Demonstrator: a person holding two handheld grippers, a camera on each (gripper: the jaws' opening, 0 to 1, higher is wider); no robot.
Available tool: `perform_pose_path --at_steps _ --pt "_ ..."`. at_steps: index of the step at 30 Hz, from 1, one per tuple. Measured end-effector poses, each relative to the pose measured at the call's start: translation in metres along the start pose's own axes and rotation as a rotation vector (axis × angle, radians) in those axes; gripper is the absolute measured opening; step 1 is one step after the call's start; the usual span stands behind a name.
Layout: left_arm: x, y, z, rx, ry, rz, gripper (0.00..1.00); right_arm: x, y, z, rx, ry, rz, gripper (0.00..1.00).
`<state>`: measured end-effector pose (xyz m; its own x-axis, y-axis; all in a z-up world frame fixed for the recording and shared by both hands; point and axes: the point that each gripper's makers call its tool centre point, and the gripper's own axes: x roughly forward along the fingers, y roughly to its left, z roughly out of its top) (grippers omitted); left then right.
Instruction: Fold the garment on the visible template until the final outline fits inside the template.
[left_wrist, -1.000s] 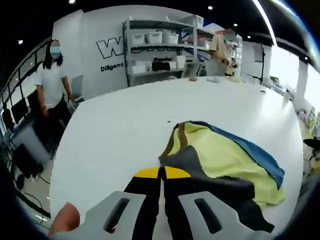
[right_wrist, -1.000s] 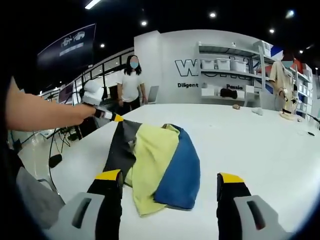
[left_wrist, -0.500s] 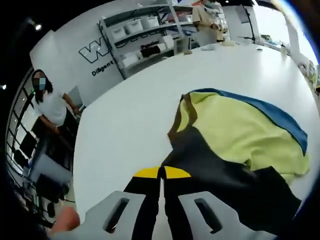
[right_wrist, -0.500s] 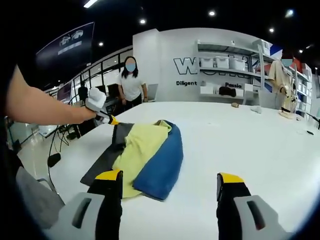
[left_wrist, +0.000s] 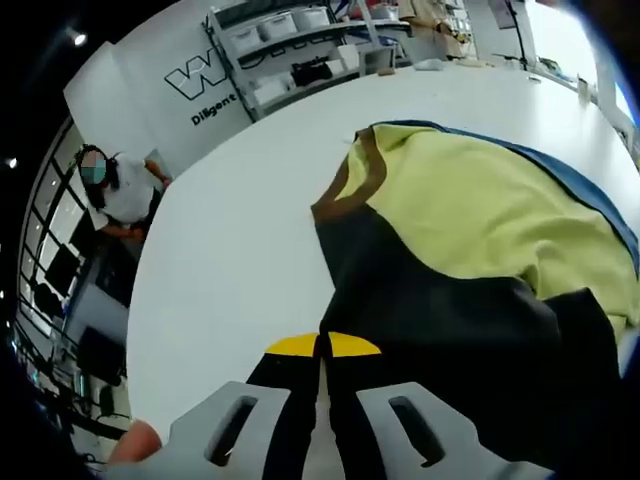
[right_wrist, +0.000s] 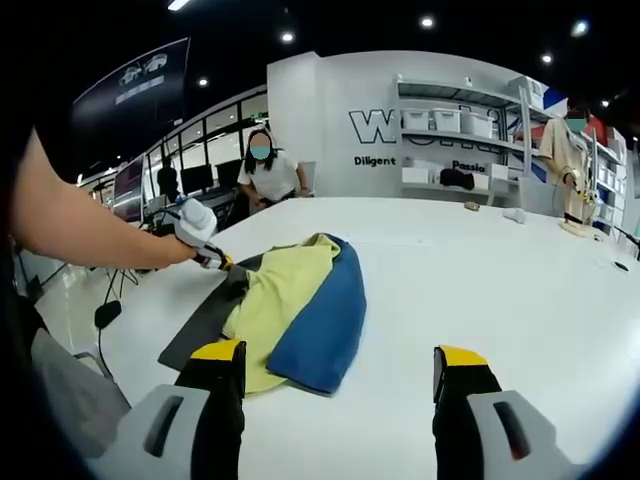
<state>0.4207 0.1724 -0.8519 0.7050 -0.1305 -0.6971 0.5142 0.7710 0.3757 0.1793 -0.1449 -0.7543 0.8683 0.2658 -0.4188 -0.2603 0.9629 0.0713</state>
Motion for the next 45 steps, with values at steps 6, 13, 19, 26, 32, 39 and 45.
perform_pose_path --at_steps 6,13,19,26,32,39,45 --pt "-0.001 0.0 0.0 -0.082 -0.015 -0.002 0.01 0.001 0.001 0.0 -0.005 0.003 0.002 0.77" --pt "-0.022 0.014 0.015 -0.21 -0.103 0.028 0.13 0.001 0.0 0.004 -0.015 -0.008 0.0 0.77" --pt "-0.05 0.005 0.033 -0.271 -0.209 0.016 0.13 0.01 -0.004 0.03 -0.046 -0.048 -0.001 0.76" --pt "-0.072 -0.014 0.029 -0.408 -0.262 -0.008 0.11 0.04 -0.013 0.06 -0.104 -0.077 0.007 0.72" --pt "-0.074 -0.033 0.011 -0.419 -0.243 -0.029 0.1 0.09 -0.021 0.101 -0.178 -0.096 0.019 0.64" --pt "-0.079 -0.054 -0.001 -0.456 -0.228 -0.059 0.11 0.161 -0.012 0.145 -0.229 -0.099 0.071 0.42" --pt "-0.076 -0.097 -0.017 -0.451 -0.179 -0.122 0.1 0.24 -0.016 0.134 -0.235 0.018 0.096 0.24"
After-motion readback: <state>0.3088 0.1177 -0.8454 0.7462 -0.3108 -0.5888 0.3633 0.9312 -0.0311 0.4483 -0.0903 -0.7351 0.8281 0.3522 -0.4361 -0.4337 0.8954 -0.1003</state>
